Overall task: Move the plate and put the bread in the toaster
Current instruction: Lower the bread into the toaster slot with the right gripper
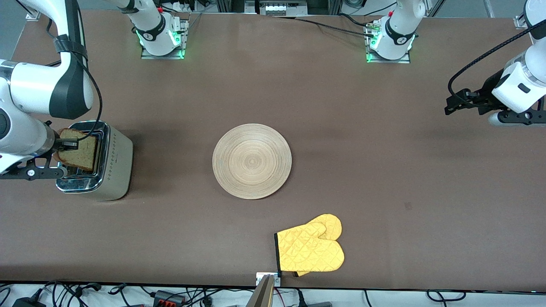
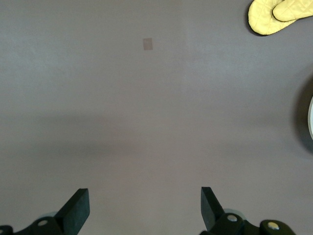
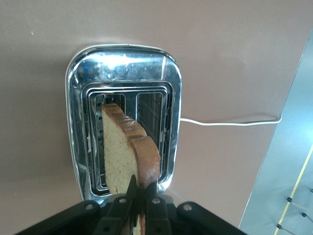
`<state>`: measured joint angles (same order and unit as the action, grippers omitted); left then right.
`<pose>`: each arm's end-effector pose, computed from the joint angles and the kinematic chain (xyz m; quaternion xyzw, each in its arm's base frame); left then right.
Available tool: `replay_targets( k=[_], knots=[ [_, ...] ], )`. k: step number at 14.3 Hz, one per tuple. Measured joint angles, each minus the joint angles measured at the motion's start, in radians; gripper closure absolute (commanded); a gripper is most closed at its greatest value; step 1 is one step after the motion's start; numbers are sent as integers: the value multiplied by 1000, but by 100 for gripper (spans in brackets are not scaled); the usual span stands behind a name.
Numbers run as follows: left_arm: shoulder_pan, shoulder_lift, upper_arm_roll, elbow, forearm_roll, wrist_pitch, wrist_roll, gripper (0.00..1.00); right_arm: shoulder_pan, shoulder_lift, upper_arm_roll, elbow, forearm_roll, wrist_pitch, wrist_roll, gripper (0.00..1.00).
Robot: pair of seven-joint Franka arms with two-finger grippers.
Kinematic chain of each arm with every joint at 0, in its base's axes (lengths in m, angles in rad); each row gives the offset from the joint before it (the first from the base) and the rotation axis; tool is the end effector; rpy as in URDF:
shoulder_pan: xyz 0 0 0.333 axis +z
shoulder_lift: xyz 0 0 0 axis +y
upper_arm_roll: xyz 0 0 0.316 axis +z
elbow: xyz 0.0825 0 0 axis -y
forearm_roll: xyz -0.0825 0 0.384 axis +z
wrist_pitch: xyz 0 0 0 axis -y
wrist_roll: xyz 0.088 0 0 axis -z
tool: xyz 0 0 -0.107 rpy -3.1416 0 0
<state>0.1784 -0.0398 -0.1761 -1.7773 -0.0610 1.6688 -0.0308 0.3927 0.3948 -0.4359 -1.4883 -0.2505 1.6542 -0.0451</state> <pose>0.5429 -0.0062 0.5567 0.9988 0.0208 -0.0350 0.0263 0.6470 -0.0133 0.4565 0.9738 0.0300 -0.1041 0.2000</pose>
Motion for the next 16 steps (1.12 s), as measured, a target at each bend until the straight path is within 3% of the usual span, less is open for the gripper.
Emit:
replay_targets(
  k=[11,12,13,14,16],
  knots=[
    [2,-1,1,3,0,0,0,0,-2,32,1,-67,29,70,0,100],
    [2,-1,1,3,0,0,0,0,-5,34,1,-79,38,82,0,94],
    [2,-1,1,3,0,0,0,0,-7,37,1,-88,42,93,0,29],
    [2,-1,1,3,0,0,0,0,-9,40,1,-92,51,100,0,0],
    [3,-1,1,3,4,0,0,0,-13,42,-1,-93,100,108,0,0]
  ],
)
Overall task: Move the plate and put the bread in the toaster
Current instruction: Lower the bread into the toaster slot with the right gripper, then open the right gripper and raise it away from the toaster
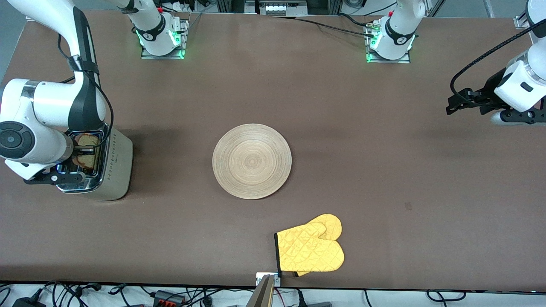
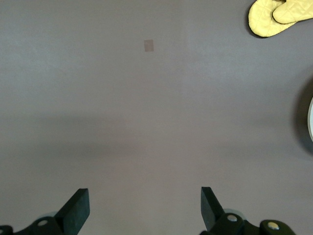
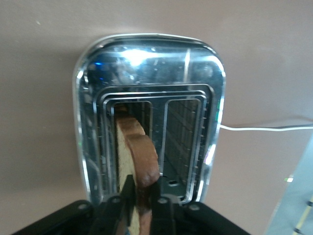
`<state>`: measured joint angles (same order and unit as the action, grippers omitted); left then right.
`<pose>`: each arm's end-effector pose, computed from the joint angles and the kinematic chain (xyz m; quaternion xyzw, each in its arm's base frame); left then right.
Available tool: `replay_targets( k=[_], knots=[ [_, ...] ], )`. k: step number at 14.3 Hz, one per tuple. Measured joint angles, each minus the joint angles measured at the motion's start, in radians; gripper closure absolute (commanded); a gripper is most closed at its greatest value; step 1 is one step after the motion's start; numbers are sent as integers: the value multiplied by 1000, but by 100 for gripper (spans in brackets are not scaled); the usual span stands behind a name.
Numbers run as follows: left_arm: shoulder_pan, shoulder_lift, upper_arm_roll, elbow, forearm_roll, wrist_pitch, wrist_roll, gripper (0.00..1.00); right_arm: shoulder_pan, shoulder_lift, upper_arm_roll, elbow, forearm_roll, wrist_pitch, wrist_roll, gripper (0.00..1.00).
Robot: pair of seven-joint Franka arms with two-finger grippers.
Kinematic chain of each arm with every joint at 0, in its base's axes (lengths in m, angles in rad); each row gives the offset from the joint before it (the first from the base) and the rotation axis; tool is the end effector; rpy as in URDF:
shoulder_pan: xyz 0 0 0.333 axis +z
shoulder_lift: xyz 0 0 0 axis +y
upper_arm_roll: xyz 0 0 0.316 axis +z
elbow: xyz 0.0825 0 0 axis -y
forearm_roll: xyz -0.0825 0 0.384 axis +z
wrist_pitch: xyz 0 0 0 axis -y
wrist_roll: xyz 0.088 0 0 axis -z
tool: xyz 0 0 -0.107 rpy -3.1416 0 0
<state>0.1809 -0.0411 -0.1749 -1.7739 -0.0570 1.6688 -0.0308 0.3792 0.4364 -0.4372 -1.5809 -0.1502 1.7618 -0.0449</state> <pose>0.5429 -0.0039 0.5590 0.9989 0.0223 -0.0326 0.0243 0.6469 -0.0163 0.3934 0.9806 0.0238 -0.1157 0.1567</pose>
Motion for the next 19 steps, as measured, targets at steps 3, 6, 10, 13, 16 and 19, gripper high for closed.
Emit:
replay_targets(
  k=[3,6,10,13,16,19],
  knots=[
    [0,0,0,0,30,0,0,0,-5,-23,-5,20,48,4,0,0],
    [0,0,0,0,36,0,0,0,-2,-72,-2,124,63,-67,0,0],
    [0,0,0,0,36,0,0,0,0,-103,-2,260,153,-181,1,0],
    [0,1,0,0,36,0,0,0,0,-99,-4,268,162,-190,23,0],
    [0,1,0,0,36,0,0,0,-4,-101,-6,273,237,-189,54,0],
    [0,1,0,0,36,0,0,0,-94,-115,59,284,275,-176,60,0]
  ],
)
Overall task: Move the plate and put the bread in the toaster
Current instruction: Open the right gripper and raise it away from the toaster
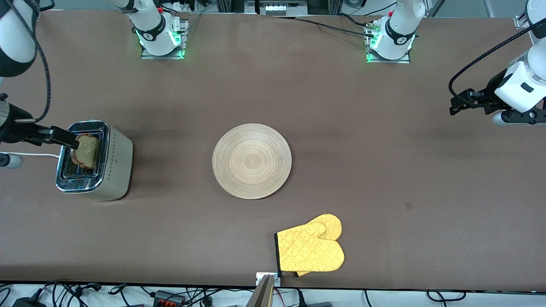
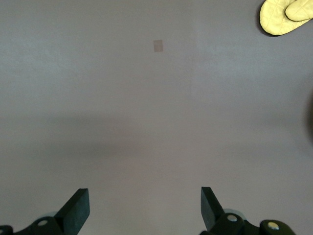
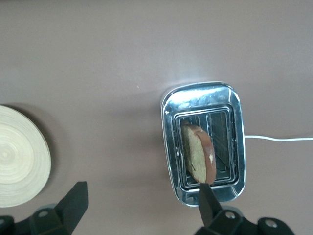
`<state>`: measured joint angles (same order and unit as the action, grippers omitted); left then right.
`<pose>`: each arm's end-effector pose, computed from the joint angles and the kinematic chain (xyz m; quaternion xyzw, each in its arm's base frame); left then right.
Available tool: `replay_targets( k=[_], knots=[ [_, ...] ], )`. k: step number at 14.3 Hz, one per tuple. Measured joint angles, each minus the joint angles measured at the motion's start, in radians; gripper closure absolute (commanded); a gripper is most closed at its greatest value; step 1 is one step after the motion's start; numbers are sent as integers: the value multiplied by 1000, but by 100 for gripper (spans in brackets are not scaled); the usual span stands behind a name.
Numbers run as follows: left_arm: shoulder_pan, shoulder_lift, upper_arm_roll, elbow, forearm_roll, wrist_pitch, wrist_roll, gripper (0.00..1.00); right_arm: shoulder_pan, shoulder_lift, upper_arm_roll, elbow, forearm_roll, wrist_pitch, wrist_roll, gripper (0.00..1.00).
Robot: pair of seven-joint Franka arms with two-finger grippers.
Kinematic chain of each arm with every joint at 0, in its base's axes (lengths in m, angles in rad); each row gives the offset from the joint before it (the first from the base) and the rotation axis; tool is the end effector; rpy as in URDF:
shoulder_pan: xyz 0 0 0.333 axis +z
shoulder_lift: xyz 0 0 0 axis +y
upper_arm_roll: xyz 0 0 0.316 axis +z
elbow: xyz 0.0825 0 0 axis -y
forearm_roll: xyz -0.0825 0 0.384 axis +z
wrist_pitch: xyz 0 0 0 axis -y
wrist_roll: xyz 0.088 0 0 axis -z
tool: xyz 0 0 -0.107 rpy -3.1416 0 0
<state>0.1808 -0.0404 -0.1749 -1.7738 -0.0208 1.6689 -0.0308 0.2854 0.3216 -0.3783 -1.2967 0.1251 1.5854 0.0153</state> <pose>0.5430 -0.0003 0.5585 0.9992 0.0199 -0.0326 0.0064 0.6464 -0.0071 0.5725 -0.9989 0.0468 0.0056 0.0042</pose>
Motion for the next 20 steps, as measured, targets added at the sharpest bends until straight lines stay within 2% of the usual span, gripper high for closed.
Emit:
replay_targets(
  k=[3,5,8,16,18,20],
  knots=[
    [0,0,0,0,0,0,0,0,-196,-16,199,2,-45,29,0,0],
    [0,0,0,0,0,0,0,0,-255,-32,273,-5,-80,38,0,0],
    [0,0,0,0,0,0,0,0,-260,-51,295,-28,-93,39,0,0],
    [1,0,0,0,0,0,0,0,-264,-91,297,-80,-99,45,-1,0],
    [1,2,0,0,0,0,0,0,-264,-116,297,-119,-101,52,-1,0],
    [2,6,1,0,0,0,0,0,-264,-170,297,-207,-101,98,-1,0]
  ],
)
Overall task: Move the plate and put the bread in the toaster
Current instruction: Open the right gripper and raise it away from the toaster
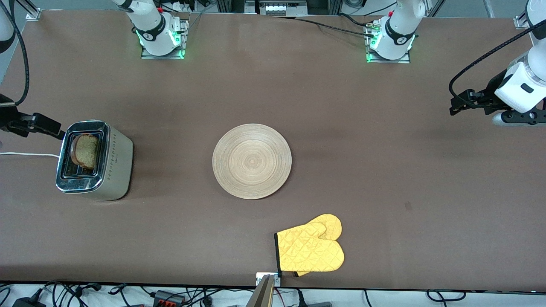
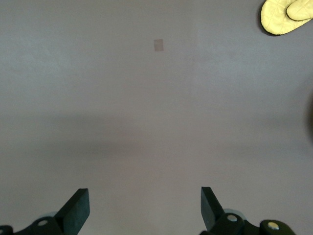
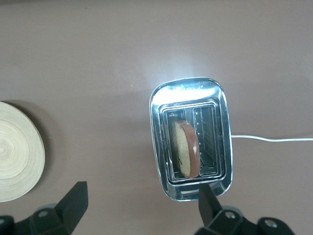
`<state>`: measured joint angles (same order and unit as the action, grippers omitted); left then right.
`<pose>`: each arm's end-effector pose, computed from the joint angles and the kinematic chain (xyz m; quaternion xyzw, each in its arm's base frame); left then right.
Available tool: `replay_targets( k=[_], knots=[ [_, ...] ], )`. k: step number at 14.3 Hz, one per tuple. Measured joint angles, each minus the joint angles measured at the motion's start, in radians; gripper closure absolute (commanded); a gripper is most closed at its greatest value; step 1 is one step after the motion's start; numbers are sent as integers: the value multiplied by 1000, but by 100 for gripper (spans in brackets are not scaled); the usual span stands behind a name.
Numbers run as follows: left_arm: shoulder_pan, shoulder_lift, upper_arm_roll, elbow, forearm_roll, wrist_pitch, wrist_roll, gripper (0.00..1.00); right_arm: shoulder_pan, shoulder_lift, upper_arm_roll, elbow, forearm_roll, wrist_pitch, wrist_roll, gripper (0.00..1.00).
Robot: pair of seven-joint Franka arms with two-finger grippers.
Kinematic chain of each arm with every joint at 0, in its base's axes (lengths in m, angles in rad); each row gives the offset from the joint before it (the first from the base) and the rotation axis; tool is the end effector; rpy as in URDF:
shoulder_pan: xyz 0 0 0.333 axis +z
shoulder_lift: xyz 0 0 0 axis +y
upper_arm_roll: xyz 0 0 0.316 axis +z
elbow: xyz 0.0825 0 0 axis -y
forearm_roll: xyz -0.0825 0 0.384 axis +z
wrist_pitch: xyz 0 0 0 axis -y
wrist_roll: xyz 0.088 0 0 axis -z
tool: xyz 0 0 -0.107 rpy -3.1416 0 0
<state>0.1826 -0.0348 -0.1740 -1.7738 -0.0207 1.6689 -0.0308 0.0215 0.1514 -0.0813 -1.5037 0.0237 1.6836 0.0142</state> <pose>0.5443 0.0014 0.5555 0.9991 0.0212 -0.0354 0.0069 0.6089 -0.0306 0.5786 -0.9992 0.0376 -0.0146 0.0053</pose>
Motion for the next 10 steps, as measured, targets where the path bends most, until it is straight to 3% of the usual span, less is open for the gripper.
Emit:
replay_targets(
  k=[4,10],
  knots=[
    [1,3,1,0,0,0,0,0,0,-125,0,-163,-3,32,-4,0],
    [2,3,1,0,0,0,0,0,0,-173,2,-199,-3,14,-10,0]
  ],
)
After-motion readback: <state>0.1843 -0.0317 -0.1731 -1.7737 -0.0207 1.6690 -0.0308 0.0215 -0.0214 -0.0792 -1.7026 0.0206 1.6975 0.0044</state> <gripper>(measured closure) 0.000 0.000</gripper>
